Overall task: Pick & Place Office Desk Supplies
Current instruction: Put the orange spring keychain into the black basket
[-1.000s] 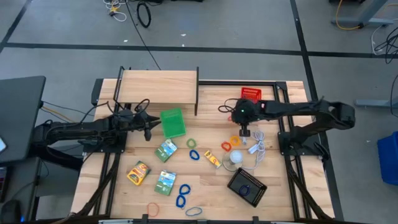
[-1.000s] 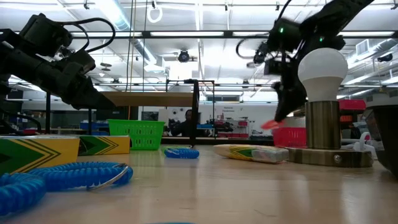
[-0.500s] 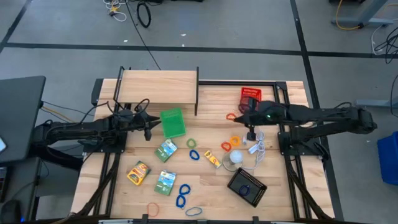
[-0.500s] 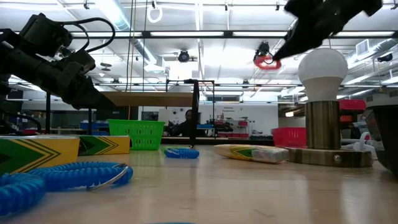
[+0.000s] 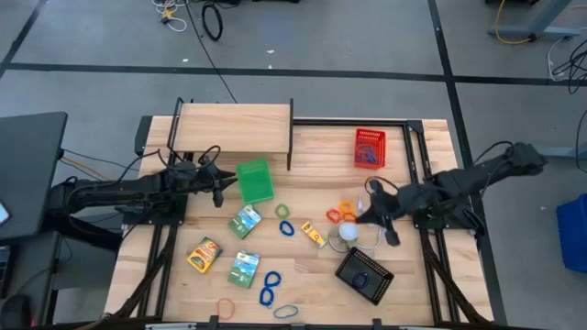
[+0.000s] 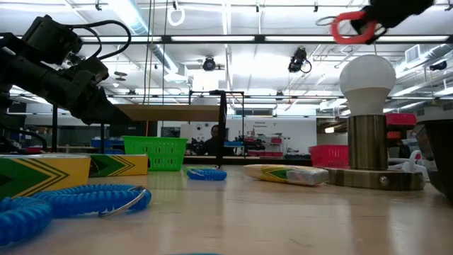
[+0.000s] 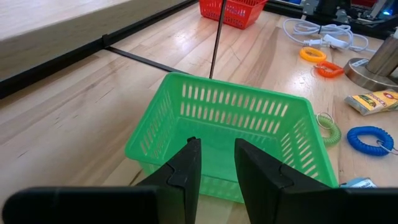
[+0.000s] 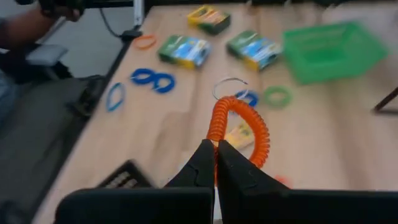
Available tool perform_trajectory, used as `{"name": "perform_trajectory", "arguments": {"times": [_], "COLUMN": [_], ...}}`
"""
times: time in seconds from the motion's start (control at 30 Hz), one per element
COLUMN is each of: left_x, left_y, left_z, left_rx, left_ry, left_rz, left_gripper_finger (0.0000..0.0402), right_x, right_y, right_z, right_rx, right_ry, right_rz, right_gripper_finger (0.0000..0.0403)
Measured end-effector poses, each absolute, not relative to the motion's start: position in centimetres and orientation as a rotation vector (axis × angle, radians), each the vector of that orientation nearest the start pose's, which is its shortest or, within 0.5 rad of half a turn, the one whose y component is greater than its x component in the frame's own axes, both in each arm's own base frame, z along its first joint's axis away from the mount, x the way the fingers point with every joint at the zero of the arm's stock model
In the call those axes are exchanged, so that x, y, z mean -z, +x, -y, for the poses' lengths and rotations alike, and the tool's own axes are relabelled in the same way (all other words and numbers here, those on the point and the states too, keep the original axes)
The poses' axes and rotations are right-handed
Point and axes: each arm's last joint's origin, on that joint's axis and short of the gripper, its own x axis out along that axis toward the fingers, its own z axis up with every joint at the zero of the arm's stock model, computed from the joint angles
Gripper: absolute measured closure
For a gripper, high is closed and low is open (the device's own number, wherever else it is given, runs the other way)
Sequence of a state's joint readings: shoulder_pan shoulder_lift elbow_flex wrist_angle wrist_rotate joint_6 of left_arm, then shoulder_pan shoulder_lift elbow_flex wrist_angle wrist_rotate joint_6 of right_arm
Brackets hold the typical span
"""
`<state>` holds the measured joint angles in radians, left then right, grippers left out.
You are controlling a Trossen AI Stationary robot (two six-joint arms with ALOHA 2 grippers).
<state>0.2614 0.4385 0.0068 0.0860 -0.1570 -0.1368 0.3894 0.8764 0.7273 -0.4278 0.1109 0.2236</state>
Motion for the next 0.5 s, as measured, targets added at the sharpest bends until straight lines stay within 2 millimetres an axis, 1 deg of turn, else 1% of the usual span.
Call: {"name": "perform_trajectory", "arguments": {"times": [0.23, 0.37, 0.5], "left_x": [-13.5, -13.5, -13.5], "left_y": [11.4, 11.4, 11.4], "left_z": [-3.5, -3.5, -3.5], "left_rx": [-0.437, -0.437, -0.437], "left_ry": [-0.151, -0.151, -0.151], "left_rz": [-0.322, -0.323, -0.324], "left_gripper_finger": [0.0298, 0.0298, 0.0298], "right_x": [-26.0, -24.4, -22.2], "right_y": [16.3, 16.5, 16.8], "right_z": [-10.1, -12.3, -14.2], "right_rx": [-0.226, -0.228, -0.213], "right_ry": [0.264, 0.319, 0.356], "right_rz": [-0.755, -0.871, -1.007], "right_gripper_finger": [0.0403, 0.0403, 0.0403]}}
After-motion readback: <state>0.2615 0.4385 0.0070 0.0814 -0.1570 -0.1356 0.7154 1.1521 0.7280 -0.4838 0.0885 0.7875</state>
